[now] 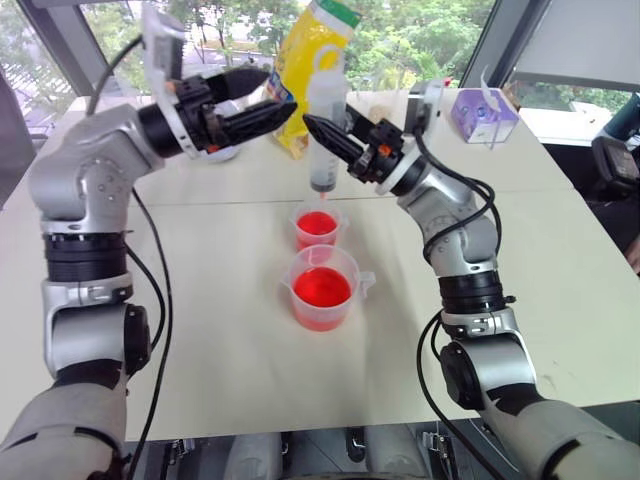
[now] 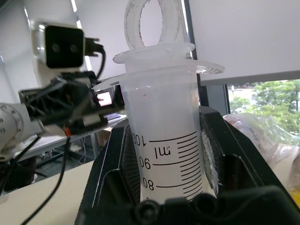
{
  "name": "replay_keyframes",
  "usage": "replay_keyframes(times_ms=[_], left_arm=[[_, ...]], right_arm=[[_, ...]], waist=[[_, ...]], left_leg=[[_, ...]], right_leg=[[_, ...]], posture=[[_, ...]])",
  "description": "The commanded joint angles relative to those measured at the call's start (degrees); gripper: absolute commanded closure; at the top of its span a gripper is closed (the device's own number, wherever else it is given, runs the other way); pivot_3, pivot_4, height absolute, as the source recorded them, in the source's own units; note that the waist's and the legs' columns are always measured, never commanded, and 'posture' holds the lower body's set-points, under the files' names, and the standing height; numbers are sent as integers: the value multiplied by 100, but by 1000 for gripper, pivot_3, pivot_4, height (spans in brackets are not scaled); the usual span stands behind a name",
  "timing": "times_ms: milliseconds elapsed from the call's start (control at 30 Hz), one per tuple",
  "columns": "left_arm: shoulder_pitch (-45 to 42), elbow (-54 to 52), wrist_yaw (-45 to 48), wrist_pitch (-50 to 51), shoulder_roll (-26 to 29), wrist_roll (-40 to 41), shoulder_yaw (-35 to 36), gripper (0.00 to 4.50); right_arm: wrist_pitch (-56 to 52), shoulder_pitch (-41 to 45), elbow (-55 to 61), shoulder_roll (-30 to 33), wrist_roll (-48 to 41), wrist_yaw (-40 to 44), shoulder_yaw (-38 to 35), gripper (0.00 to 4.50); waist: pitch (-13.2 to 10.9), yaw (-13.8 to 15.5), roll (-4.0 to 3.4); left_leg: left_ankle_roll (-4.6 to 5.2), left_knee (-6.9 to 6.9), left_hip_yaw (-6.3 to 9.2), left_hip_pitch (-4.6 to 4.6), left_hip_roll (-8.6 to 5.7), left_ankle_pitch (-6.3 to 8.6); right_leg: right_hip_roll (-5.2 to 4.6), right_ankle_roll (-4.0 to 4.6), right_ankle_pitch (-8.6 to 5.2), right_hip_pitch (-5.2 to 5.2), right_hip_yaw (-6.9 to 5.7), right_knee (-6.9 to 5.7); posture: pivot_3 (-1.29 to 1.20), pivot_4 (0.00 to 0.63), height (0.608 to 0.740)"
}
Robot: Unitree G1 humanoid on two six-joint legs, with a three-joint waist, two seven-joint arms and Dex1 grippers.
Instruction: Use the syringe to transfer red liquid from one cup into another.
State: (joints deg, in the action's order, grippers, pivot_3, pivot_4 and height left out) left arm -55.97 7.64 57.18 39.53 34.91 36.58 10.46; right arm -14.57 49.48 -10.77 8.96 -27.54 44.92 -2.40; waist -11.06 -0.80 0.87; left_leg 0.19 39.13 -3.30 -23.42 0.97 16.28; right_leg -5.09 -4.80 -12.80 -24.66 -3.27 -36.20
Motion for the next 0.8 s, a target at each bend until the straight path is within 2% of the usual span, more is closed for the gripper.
replay_keyframes(times_ms=[33,133,233,333,433,633,800], left_arm=[[261,-453,-33,144,213,202,216,52],[625,-795,-27,252,365,288,237,52],[1205,-1257,14,323,559,340,264,52],[1742,-1687,-40,445,670,509,384,52],[2160,-2066,-113,476,706,611,406,52],[2615,-2527,-464,600,587,930,442,52],[2776,-2732,-649,598,552,1089,401,52]], right_arm=[[-121,132,309,22,-179,-86,-108,3129],[-614,367,368,225,-217,-389,-208,3129],[-2042,849,493,886,-243,-1019,-394,3129],[-4337,1329,399,1647,-800,-1544,-838,3129],[-5660,1408,178,2173,-684,-1908,-854,3129],[-6563,742,-231,2713,-237,-2095,-465,3129],[-6582,388,-391,2779,64,-2129,-264,3129]], waist=[[0,1,0],[0,-5,0],[-2,-5,-4],[-2,17,-3],[0,12,0],[0,5,0],[-1,-11,-1]], left_leg=[[0,0,0,0,-1,0],[0,0,0,0,0,0],[0,0,-1,-1,-1,0],[0,-2,2,-5,-1,0],[3,-4,4,-5,-1,2],[14,-5,-1,-5,-5,9],[16,-4,-6,-6,-5,9]], right_leg=[[-1,0,0,0,0,0],[-2,0,0,0,0,0],[-6,1,0,-2,1,-1],[-10,2,0,-4,0,0],[-15,4,-1,-1,-2,8],[-16,4,-1,-1,-1,8],[-10,2,0,-3,1,8]], posture=[[0,150,740],[0,150,740],[0,150,740],[0,150,740],[0,150,740],[0,150,740],[0,150,740]])
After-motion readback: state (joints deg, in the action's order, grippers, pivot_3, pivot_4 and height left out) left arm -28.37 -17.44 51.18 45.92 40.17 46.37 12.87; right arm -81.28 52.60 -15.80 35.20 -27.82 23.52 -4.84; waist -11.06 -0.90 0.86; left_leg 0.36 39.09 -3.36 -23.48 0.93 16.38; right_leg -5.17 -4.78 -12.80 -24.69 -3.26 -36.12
